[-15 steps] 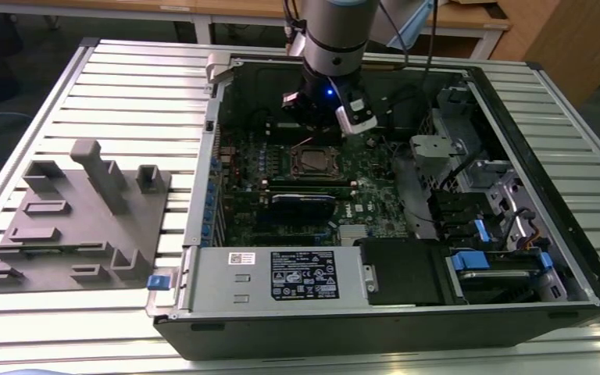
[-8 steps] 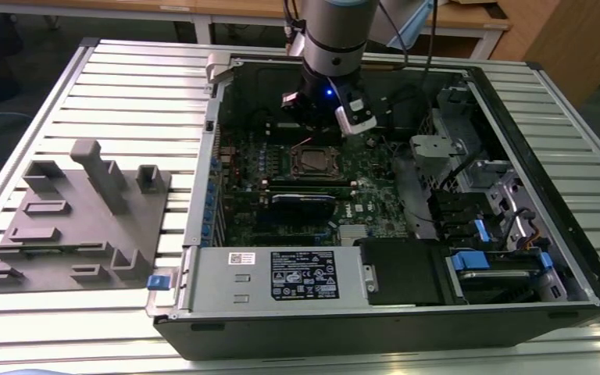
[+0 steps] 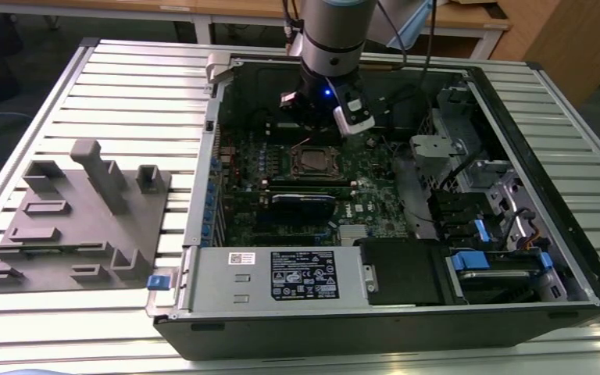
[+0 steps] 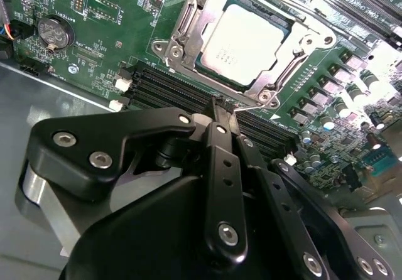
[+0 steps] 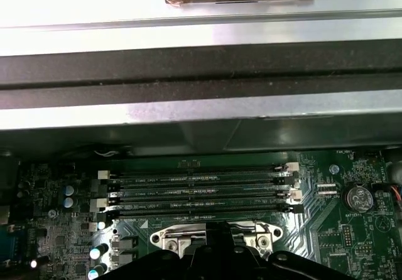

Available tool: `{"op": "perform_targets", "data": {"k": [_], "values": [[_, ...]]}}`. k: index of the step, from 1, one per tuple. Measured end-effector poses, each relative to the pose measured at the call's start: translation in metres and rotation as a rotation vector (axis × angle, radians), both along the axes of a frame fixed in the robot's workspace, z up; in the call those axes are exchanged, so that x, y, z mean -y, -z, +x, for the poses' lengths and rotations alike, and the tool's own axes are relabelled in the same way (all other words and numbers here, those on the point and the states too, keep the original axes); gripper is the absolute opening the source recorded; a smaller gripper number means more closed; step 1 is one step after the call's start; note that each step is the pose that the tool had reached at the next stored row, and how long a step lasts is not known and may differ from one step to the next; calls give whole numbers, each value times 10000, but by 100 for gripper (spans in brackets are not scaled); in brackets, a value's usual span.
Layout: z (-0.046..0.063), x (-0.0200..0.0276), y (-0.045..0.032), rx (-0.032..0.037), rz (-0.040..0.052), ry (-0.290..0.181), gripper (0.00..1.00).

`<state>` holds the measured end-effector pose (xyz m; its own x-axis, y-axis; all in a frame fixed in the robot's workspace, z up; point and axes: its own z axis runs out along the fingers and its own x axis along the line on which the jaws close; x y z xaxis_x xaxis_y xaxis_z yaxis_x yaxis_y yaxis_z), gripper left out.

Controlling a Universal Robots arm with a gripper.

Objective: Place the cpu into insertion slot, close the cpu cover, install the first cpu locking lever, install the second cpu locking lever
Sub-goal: 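Install the first cpu locking lever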

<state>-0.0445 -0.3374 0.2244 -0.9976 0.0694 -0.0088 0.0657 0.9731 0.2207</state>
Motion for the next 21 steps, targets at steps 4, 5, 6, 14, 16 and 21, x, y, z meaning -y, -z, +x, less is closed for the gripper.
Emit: {"op": "perform_targets", "data": {"k": [4, 5, 6, 14, 16, 21], "values": [[-1, 0, 0, 0, -1, 12, 11], [0, 0, 0, 0, 0, 16, 11], [0, 0, 0, 0, 0, 21, 11], [-4, 0, 0, -1, -1, 94, 11], [-4, 0, 1, -1, -1, 363, 11], [-4, 0, 2, 0, 0, 713, 11]]}}
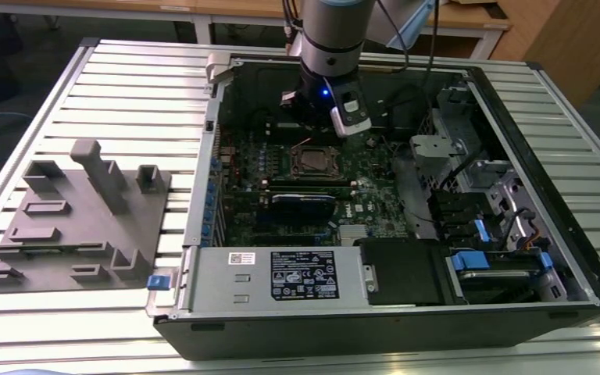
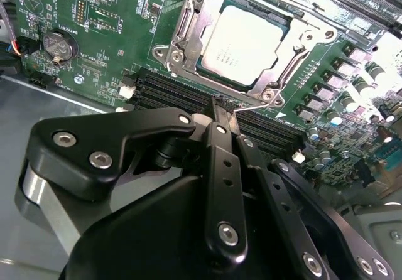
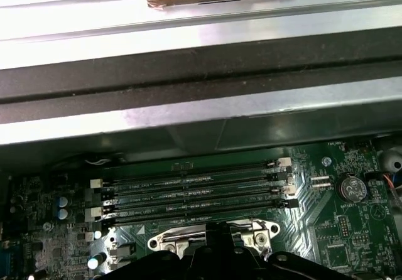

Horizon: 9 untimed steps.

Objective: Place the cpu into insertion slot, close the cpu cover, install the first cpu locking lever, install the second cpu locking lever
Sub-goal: 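Install the first cpu locking lever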

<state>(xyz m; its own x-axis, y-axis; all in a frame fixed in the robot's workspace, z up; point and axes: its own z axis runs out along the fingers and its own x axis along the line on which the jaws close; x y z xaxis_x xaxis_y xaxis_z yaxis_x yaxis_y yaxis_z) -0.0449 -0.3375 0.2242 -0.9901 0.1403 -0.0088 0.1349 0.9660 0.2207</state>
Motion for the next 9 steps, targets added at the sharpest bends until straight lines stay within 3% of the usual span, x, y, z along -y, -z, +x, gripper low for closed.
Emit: {"op": "perform_targets", "data": {"k": [9], "values": [[-2, -1, 10, -1, 3, 35, 11]]}}
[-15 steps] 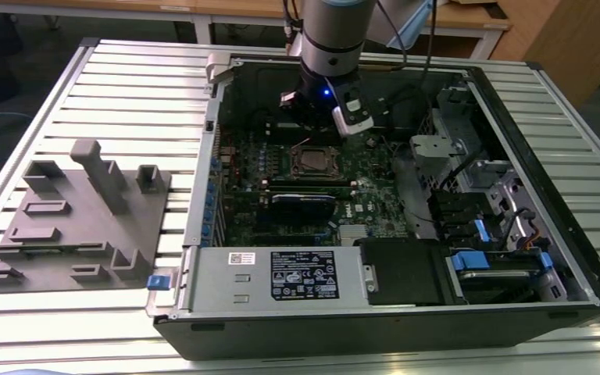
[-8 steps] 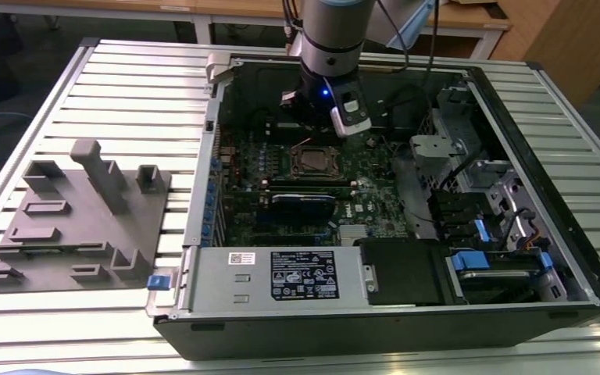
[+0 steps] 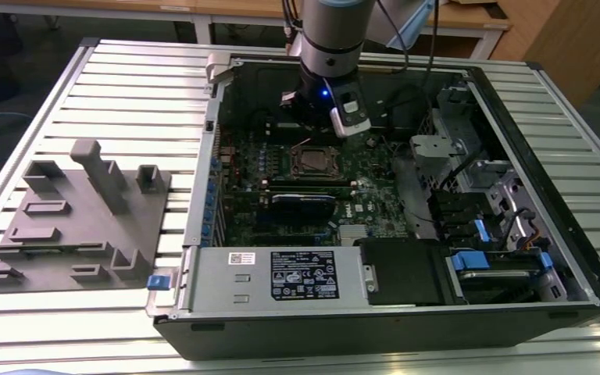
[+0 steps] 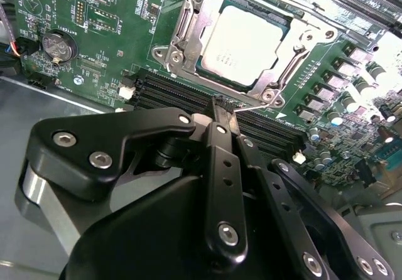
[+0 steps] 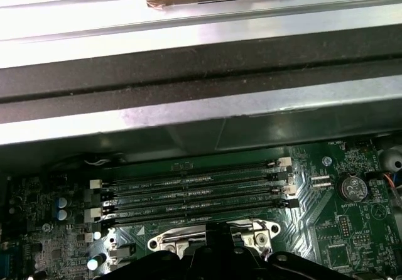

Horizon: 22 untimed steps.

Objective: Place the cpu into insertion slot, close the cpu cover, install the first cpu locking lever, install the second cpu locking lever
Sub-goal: 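Install the first cpu locking lever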

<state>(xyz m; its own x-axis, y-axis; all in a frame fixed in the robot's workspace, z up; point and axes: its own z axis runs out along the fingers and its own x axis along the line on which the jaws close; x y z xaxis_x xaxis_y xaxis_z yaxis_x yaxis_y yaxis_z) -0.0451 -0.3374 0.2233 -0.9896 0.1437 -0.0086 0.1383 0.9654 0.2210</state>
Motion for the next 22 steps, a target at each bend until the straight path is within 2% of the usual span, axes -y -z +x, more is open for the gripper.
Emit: {"op": "perform_targets", "data": {"k": [2, 4, 6, 8, 10, 14, 18, 22], "values": [[0, 0, 2, 1, 8, 2, 11], [-4, 0, 3, 2, 68, 3, 11], [-10, 0, 2, 1, 172, 3, 11], [-13, 0, 2, 1, 335, 3, 11], [-15, 0, 2, 1, 460, 3, 11], [-19, 0, 2, 1, 665, 3, 11], [-19, 2, 3, 1, 746, 2, 11], [-19, 17, 13, 2, 751, 2, 11]]}}
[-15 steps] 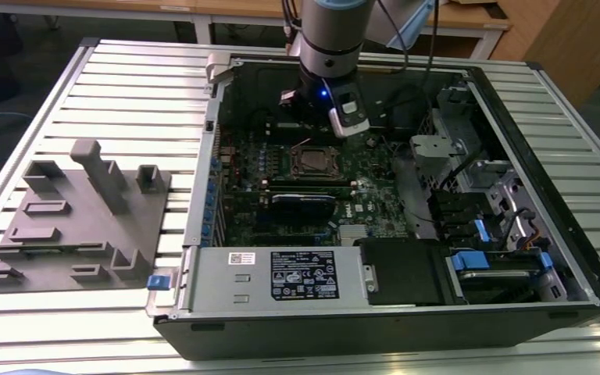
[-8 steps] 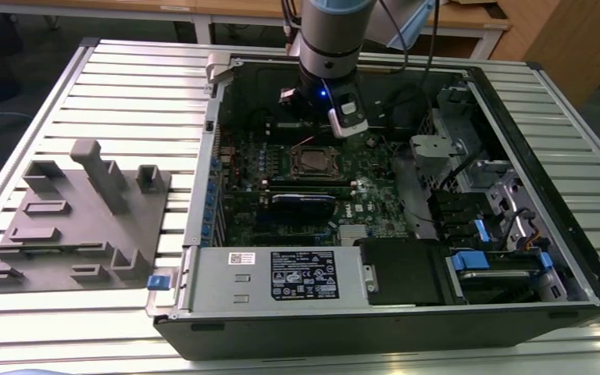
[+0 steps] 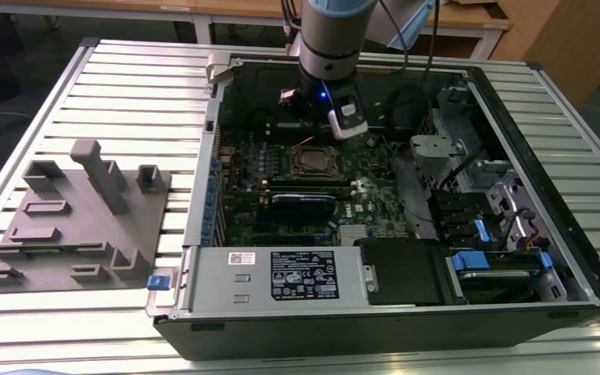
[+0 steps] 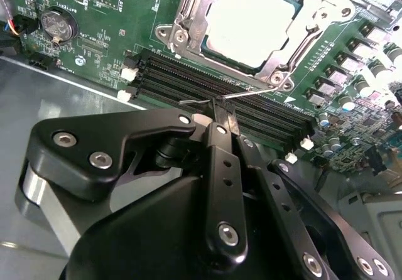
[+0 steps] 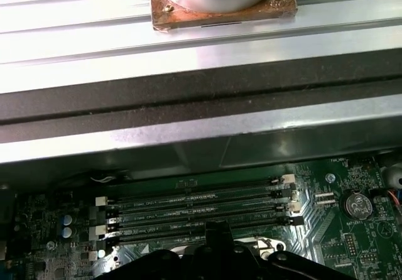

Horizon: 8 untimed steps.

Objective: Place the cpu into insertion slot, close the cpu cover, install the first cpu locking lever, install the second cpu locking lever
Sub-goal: 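Install the first cpu locking lever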

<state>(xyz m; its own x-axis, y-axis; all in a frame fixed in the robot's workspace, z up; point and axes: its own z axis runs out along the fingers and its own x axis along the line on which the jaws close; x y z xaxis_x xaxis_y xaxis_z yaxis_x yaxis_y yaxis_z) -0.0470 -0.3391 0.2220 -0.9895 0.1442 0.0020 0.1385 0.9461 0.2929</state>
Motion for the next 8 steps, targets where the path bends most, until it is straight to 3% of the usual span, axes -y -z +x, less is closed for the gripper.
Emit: {"op": "perform_targets", "data": {"k": [8], "values": [[12, 17, 27, -2, -2, -1, 11]]}}
